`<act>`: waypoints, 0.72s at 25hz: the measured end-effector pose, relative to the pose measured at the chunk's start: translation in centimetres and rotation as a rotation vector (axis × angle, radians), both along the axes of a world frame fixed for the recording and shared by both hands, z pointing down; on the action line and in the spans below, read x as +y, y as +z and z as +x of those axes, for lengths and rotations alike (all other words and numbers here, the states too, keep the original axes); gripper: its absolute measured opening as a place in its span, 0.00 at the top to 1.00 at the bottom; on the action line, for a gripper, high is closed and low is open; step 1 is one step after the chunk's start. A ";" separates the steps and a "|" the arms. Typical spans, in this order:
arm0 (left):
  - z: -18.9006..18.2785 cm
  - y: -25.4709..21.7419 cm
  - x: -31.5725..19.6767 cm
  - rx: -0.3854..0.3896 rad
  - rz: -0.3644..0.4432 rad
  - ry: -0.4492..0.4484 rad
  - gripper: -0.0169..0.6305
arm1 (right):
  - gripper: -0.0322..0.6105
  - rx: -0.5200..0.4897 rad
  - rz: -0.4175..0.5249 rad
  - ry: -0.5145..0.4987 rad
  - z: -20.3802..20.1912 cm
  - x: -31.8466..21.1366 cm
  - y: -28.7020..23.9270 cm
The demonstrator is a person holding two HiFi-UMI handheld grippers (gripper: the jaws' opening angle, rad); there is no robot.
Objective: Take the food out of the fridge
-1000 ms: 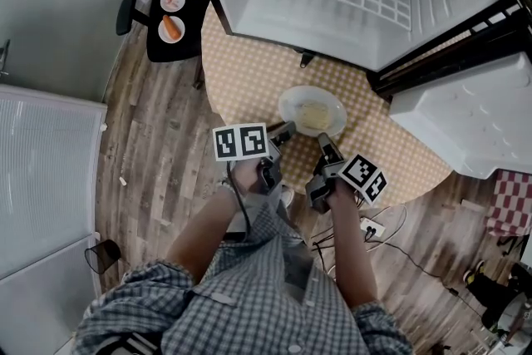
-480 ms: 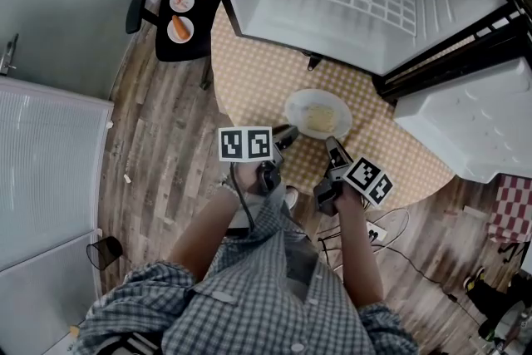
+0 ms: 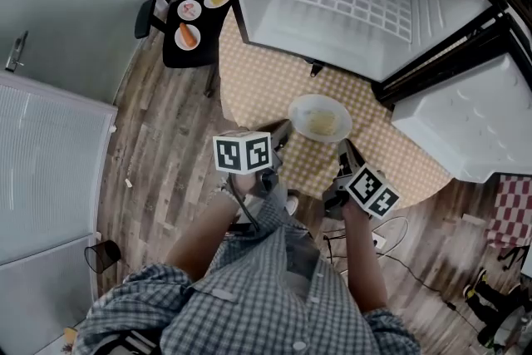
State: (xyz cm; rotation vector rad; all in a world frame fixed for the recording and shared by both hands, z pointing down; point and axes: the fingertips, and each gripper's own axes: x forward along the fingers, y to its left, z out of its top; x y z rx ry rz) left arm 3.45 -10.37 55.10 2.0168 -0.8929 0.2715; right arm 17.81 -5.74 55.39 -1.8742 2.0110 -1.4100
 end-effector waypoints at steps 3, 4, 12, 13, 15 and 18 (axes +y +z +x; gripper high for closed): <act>0.4 -1.7 0.0 -0.024 0.067 0.030 0.96 | 0.93 0.163 0.063 -0.049 0.2 -0.2 -2.5; 0.7 -2.3 0.1 -0.034 0.091 0.048 0.97 | 0.93 0.218 0.087 -0.068 0.3 -0.3 -3.4; 3.5 -8.0 0.5 -0.071 0.297 0.146 0.97 | 0.94 0.470 0.277 -0.134 0.8 -0.4 -10.8; 3.6 -8.8 0.4 -0.086 0.329 0.148 0.97 | 0.94 0.492 0.298 -0.135 0.9 -0.4 -11.7; 3.7 -10.4 0.3 -0.102 0.386 0.151 0.97 | 0.94 0.519 0.337 -0.134 0.8 -0.4 -13.3; 3.9 -12.9 0.3 -0.082 0.440 0.143 0.97 | 0.94 0.539 0.386 -0.129 0.7 -0.3 -15.4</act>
